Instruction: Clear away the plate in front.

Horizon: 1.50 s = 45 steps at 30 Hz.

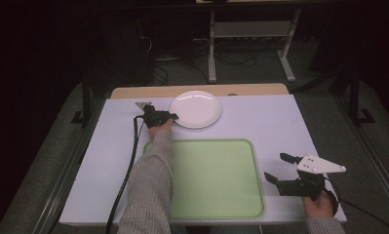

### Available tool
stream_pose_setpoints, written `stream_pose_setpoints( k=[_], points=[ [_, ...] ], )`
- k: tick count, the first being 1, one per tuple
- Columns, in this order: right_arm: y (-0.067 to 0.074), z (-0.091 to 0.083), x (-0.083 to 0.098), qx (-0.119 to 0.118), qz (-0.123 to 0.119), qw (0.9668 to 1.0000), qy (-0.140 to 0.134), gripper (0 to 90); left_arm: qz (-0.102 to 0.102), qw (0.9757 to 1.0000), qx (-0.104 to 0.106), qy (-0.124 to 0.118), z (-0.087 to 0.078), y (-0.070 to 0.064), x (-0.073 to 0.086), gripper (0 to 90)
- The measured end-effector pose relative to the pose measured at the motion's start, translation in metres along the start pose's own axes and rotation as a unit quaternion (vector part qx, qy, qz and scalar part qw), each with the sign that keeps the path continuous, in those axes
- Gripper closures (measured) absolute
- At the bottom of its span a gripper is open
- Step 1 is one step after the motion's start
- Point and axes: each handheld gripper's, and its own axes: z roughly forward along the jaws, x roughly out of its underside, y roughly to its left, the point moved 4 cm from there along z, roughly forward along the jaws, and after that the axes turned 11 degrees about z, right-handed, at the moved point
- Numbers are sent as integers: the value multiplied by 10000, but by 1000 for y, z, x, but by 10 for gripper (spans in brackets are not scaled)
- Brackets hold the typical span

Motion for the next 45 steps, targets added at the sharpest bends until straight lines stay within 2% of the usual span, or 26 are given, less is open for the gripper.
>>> stream_pose_setpoints(
  k=[3, 8, 12, 14, 17, 19, 25, 32, 40, 45],
  points=[
    [0, 1, 0, 13, -13, 10000, -4, 137, -52, 9999, 89, -45, 0, 2, 1, 823],
    [1, 1, 0, 17, -33, 10000, -1, 137, -245, 9989, 373, -146, 0, 6, 0, 851],
    [1, 1, 0, 21, -50, 10000, 31, 137, -299, 9984, 446, -177, 0, 5, 0, 863],
    [1, 1, 0, 23, -53, 10000, 34, 137, -388, 9975, 556, -199, -1, 5, 0, 867],
    [1, 1, 0, 26, -58, 10000, 35, 137, -401, 9969, 633, -247, -2, 3, -2, 867],
    [1, 2, 1, 26, -71, 10000, 62, 137, -291, 9971, 652, -250, -3, 2, -3, 867],
    [1, 2, 1, 44, -85, 9999, 55, 137, -215, 9968, 736, -218, -6, 1, -3, 867],
    [2, 4, 1, 69, -114, 9999, 58, 137, -172, 9952, 935, -225, -12, -8, -2, 866],
    [3, 4, 1, 77, -132, 9998, 88, 137, -61, 9941, 1028, -344, -29, -11, -6, 866],
    [3, 5, 1, 60, -164, 9998, 121, 137, -68, 9918, 1214, -399, -40, -11, -6, 865]
  ],
)
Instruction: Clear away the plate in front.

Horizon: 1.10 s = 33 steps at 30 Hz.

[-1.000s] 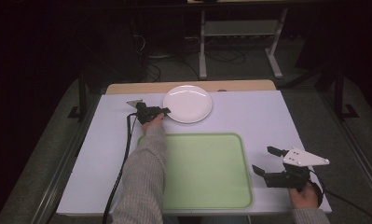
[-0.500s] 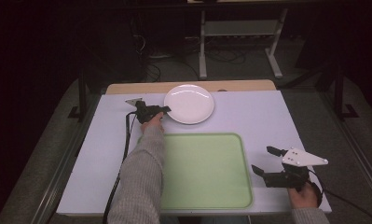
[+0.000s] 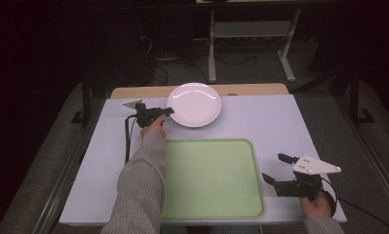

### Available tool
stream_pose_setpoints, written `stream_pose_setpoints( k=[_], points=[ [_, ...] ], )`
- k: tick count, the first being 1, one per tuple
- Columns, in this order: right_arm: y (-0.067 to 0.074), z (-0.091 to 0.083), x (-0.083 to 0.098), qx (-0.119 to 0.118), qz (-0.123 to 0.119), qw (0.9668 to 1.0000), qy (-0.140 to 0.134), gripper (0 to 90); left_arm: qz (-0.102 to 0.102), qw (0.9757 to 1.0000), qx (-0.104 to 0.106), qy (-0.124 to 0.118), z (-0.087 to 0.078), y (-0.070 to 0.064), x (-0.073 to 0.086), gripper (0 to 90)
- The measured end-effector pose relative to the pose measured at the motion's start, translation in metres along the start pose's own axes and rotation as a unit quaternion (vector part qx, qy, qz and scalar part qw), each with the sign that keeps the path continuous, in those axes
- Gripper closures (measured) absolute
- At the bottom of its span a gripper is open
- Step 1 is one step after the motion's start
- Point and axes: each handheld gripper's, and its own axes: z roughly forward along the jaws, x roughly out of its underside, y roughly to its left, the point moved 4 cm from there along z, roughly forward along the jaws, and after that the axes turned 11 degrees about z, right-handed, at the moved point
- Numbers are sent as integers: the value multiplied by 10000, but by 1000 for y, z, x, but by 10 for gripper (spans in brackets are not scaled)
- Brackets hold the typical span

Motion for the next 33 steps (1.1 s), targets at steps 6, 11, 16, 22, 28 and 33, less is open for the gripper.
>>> stream_pose_setpoints(
  k=[6, 11, 16, 22, 28, 33],
  points=[
    [-2, 3, 0, 56, 16, 10000, 39, 137, 69, 9997, 225, 45, -12, -6, 4, 868],
    [0, 4, 0, 78, -16, 9999, 82, 137, 96, 9995, 285, 57, -25, -9, 7, 868],
    [0, 3, 1, 107, -21, 9999, 100, 137, 149, 9993, 354, 21, -40, -9, 6, 868],
    [0, 4, 1, 127, -23, 9999, 115, 137, 200, 9990, 402, 15, -55, -10, 4, 868],
    [0, 4, 1, 159, -32, 9998, 108, 137, 282, 9985, 465, 12, -67, -15, 4, 868],
    [0, 5, 1, 164, -38, 9998, 111, 137, 358, 9980, 516, 59, -75, -21, 4, 869]
  ],
)
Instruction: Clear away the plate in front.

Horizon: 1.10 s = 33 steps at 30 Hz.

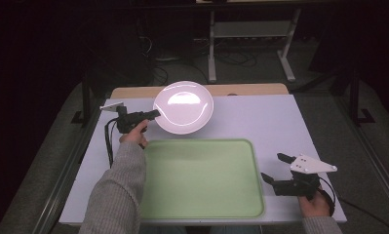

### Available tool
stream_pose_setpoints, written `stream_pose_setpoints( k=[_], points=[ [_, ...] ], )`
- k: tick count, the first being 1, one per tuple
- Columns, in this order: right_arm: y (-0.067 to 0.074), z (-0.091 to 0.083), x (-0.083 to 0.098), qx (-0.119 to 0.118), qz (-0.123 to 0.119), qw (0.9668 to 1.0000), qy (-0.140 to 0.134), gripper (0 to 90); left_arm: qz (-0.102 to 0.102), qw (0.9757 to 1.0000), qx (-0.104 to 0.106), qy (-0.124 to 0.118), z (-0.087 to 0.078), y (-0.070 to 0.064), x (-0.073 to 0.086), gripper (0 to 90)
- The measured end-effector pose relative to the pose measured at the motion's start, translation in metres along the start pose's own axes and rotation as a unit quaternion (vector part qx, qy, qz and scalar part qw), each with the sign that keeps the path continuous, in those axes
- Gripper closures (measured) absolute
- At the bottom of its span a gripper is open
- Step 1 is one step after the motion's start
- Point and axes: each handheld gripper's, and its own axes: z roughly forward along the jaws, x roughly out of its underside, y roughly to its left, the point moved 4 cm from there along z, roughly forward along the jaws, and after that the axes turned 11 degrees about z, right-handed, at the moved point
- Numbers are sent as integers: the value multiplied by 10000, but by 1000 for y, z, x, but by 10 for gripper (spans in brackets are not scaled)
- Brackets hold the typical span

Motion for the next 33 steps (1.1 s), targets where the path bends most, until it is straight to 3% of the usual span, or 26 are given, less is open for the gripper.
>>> stream_pose_setpoints(
  k=[7, 19, 33],
  points=[
    [0, 1, 1, 24, -2, 10000, 32, 137, 80, 9999, 65, 0, -8, -4, 4, 869],
    [0, 2, 2, 48, 10, 10000, 49, 137, 99, 9999, 32, 63, -25, 3, 13, 869],
    [1, 2, 2, 33, 15, 10000, 39, 137, 404, 9987, 42, 294, -37, 1, 24, 869]
  ],
)
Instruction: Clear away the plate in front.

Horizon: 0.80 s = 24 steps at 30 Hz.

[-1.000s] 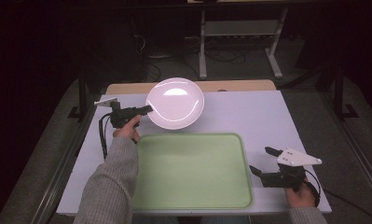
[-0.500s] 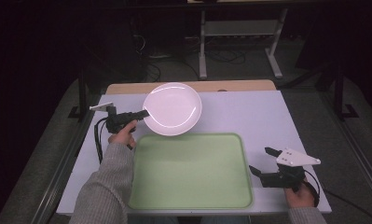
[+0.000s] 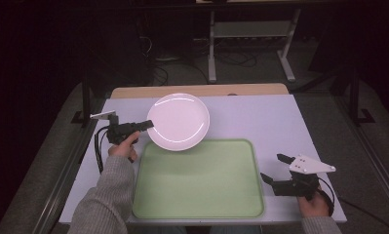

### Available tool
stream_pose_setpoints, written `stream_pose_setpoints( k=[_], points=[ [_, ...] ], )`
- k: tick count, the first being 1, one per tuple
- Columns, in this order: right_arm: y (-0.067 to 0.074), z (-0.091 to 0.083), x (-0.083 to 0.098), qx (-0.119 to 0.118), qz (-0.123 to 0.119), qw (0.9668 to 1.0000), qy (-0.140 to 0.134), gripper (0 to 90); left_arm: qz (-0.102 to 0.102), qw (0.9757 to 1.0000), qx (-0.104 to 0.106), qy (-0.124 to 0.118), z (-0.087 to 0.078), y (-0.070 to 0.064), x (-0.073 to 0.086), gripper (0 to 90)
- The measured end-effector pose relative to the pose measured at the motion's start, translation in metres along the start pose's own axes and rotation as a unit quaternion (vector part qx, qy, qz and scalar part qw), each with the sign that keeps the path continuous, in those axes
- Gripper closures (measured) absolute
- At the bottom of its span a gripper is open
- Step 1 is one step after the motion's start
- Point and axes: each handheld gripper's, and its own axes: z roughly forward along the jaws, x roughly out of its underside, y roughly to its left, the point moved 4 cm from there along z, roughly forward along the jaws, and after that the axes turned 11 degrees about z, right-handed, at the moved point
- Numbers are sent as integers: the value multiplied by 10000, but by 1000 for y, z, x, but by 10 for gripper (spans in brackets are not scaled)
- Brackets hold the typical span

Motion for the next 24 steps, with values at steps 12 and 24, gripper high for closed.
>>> stream_pose_setpoints(
  k=[12, 24],
  points=[
    [1, 0, 0, -2, 2, 10000, 3, 137, 27, 9998, -40, 180, -9, 10, 22, 869],
    [3, 1, 0, -9, -19, 10000, 16, 137, 289, 9981, -129, 523, -11, 10, 41, 869]
  ],
)
